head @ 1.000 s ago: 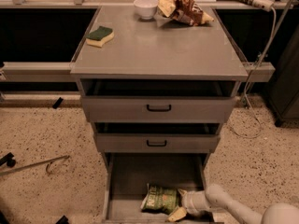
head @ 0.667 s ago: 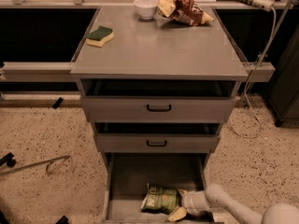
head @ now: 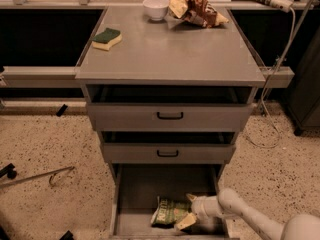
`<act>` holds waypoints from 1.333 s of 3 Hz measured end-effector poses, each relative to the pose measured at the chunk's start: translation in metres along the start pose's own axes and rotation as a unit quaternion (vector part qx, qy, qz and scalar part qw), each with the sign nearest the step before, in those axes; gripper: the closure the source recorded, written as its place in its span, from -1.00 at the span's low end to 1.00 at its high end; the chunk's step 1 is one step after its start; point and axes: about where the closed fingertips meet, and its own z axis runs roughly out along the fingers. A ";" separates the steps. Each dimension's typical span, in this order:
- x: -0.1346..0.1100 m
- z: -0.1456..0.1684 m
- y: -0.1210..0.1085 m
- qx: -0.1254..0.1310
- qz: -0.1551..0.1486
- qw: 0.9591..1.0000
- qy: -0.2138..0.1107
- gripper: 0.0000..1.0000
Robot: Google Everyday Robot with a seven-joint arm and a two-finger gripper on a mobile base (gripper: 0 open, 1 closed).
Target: Pick green jalapeno chip bag from bottom drawer and place on counter
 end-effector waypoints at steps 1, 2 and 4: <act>0.002 0.016 -0.008 0.020 0.004 1.000 -0.006 -1.00; 0.009 0.036 -0.027 0.053 0.005 0.999 -0.004 -1.00; 0.022 0.056 -0.051 0.086 0.006 0.996 0.000 -1.00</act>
Offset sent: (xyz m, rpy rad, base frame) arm 0.0481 0.0098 -0.0624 -0.0907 -0.0924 -0.1522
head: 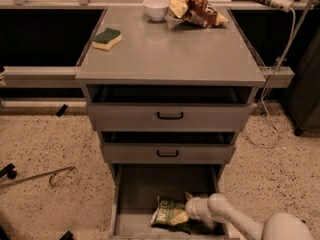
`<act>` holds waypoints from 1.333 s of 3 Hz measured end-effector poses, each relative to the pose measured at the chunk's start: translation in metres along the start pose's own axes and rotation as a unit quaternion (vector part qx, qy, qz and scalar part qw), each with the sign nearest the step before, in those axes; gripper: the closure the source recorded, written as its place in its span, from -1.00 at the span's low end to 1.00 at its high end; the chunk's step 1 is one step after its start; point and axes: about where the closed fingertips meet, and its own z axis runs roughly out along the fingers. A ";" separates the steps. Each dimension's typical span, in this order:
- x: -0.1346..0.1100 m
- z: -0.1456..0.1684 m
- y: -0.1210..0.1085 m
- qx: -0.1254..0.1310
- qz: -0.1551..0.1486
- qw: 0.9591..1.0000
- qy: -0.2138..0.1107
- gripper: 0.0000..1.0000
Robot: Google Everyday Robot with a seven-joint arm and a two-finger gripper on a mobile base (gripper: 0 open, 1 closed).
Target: Pick green jalapeno chip bag from bottom drawer and place on counter
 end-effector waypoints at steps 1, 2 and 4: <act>0.031 -0.008 0.013 -0.008 -0.001 1.000 0.017 -1.00; 0.043 -0.016 0.020 -0.014 0.004 1.000 0.023 -0.62; 0.035 -0.024 0.021 -0.014 0.004 1.000 0.023 0.31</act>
Offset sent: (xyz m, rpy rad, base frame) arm -0.1143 -0.0524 -0.0394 0.0038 0.1616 0.0921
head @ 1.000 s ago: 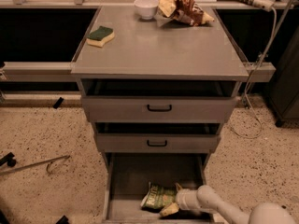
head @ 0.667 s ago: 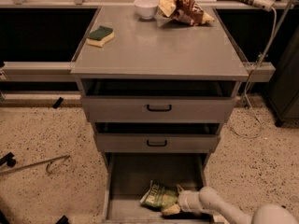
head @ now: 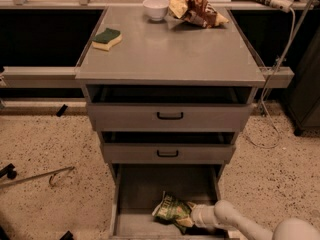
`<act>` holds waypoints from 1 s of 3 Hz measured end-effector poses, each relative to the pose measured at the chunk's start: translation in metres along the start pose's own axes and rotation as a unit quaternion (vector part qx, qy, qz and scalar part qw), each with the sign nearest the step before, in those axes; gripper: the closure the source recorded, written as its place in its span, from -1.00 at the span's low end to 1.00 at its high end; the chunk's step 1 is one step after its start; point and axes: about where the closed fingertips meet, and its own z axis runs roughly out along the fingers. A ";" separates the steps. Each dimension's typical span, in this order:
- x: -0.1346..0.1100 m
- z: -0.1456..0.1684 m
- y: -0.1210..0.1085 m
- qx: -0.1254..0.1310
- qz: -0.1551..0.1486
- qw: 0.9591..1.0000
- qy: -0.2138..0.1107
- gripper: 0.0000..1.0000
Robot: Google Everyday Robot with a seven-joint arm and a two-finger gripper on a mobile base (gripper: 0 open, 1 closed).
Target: Pick green jalapeno chip bag from bottom drawer and place on counter
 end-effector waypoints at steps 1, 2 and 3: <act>-0.003 -0.003 0.001 0.000 0.000 1.000 0.000 0.77; -0.071 -0.048 -0.041 0.011 -0.006 0.999 -0.052 1.00; -0.150 -0.109 -0.064 -0.020 -0.013 0.996 -0.090 1.00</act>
Offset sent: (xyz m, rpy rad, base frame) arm 0.0925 -0.0161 0.2028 0.3075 -0.0254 0.1225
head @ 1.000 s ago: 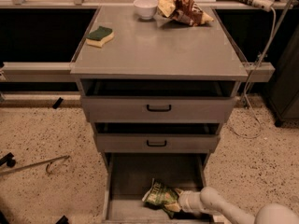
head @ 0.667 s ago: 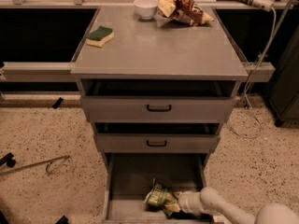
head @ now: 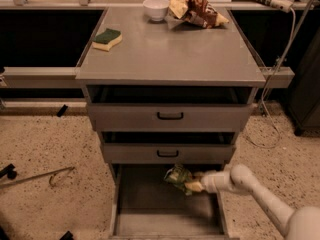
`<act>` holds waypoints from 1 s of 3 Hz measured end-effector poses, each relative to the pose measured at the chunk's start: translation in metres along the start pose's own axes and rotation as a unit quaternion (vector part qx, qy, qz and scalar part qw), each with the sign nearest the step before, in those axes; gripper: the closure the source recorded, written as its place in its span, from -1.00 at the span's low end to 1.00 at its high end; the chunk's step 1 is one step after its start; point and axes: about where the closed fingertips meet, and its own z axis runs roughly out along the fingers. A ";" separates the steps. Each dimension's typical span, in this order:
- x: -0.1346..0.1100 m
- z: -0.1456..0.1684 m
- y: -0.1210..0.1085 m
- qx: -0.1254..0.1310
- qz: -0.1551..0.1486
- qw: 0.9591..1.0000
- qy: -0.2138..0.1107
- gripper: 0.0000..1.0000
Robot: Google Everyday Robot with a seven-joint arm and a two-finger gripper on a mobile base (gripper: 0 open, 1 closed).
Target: Pick green jalapeno chip bag from bottom drawer and place on counter
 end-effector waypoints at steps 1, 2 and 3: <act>-0.065 -0.034 0.006 -0.057 -0.017 0.998 0.015 1.00; -0.043 -0.060 0.047 -0.134 -0.010 0.989 0.068 1.00; -0.005 -0.096 0.092 -0.176 0.017 0.980 0.089 1.00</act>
Offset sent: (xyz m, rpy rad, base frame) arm -0.1264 -0.0222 0.0824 -0.0242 0.3490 0.4578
